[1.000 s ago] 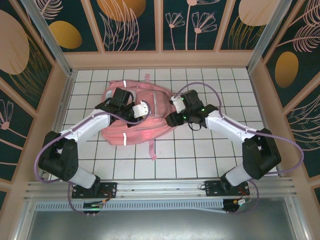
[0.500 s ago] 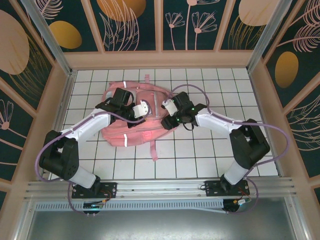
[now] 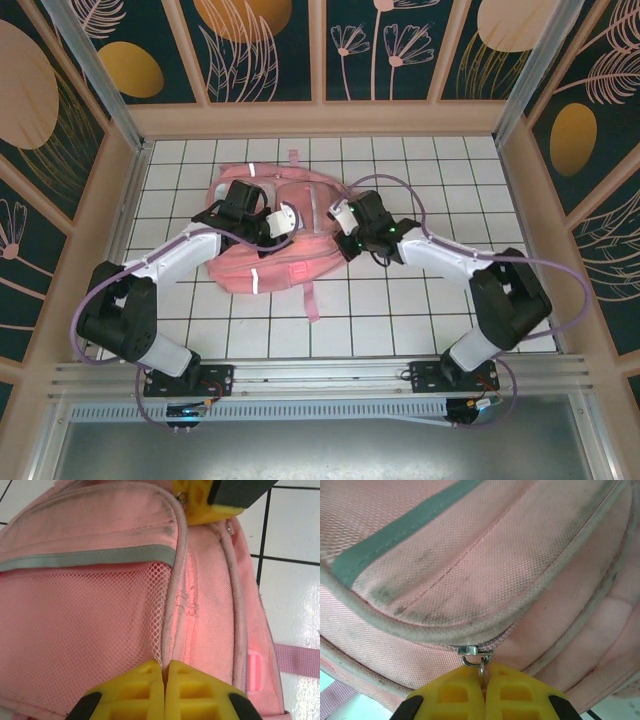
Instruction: Pack the student bag
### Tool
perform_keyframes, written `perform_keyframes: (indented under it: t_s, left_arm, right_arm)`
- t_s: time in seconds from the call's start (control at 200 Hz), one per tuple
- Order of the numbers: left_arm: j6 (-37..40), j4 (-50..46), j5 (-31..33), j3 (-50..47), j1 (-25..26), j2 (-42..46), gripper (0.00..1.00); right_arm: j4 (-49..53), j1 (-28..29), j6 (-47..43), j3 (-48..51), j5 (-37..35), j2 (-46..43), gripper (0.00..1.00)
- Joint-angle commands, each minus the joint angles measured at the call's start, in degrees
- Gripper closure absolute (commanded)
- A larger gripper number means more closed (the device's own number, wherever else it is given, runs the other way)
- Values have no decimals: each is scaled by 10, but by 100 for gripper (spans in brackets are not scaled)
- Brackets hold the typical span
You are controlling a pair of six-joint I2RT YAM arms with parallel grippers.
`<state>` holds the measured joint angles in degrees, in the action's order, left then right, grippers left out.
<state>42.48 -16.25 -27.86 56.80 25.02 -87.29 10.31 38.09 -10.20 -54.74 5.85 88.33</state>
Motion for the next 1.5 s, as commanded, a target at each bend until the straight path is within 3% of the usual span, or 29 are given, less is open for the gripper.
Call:
perform_keyframes:
  t_s: [0.0,0.125,0.215,0.27,0.35,0.455,0.515,0.55,0.696,0.831,1.026,1.161,1.331,1.446,1.491]
  left_arm:
    - [-24,29,85,19,-43,-19,100]
    - [-11,115,85,4,-61,-7,100]
    - [-119,208,179,12,-86,-28,100]
    - [-192,166,221,84,-93,-71,78]
    - [-292,61,215,192,-94,-130,47]
    - [-453,11,158,207,-94,-124,31]
    - [-552,-1,138,174,-94,-92,3]
    - [-613,-14,131,152,-95,-75,1]
    - [-768,8,-14,52,-88,-46,1]
    - [-822,49,4,11,-63,-16,1]
    - [-867,71,-6,13,-35,-55,2]
    - [-892,100,8,13,-14,-72,34]
    - [-901,85,39,31,3,-93,38]
    - [-902,82,66,32,3,-100,83]
    - [-887,71,81,40,3,-101,95]
  right_arm:
    - [39,9,-4,46,-43,-58,100]
    - [42,43,-2,63,-45,-81,100]
    - [46,63,-10,58,6,-85,100]
    - [19,82,3,59,20,-86,100]
    - [-32,97,31,56,32,-73,100]
    - [-99,99,63,47,25,-42,100]
    - [-130,99,77,43,27,-21,100]
    - [-147,101,83,41,32,-9,100]
    - [-206,109,97,43,39,30,100]
    - [-227,123,91,38,47,46,100]
    - [-242,135,92,44,48,45,100]
    - [-245,142,98,48,45,47,100]
    - [-252,152,104,48,38,50,100]
    - [-243,156,112,50,18,49,100]
    - [-234,157,118,55,3,46,100]
